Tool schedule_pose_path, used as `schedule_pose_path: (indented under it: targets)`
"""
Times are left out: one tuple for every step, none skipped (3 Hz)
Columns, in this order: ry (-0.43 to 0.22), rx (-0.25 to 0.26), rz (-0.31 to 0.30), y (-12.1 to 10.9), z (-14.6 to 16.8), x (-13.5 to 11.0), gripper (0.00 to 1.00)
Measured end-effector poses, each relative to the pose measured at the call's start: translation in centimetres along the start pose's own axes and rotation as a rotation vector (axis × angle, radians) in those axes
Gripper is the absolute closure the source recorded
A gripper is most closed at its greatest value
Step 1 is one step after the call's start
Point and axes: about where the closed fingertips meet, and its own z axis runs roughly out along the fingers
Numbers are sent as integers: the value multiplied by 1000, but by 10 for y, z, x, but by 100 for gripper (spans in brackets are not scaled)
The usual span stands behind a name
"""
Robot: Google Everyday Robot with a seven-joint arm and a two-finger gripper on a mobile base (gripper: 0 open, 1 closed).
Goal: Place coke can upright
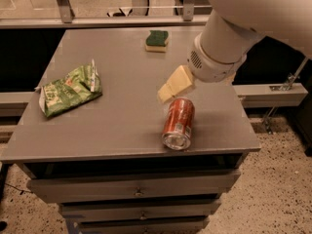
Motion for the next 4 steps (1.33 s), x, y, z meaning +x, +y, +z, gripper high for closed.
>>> schedule_pose_path:
  targets:
    - [-12, -26, 163, 11, -1, -11, 0]
    - [-13, -28, 236, 12, -2, -12, 0]
    - [-13, -28, 237, 13, -2, -12, 0]
    - [7, -20, 303, 18, -5, -17, 0]
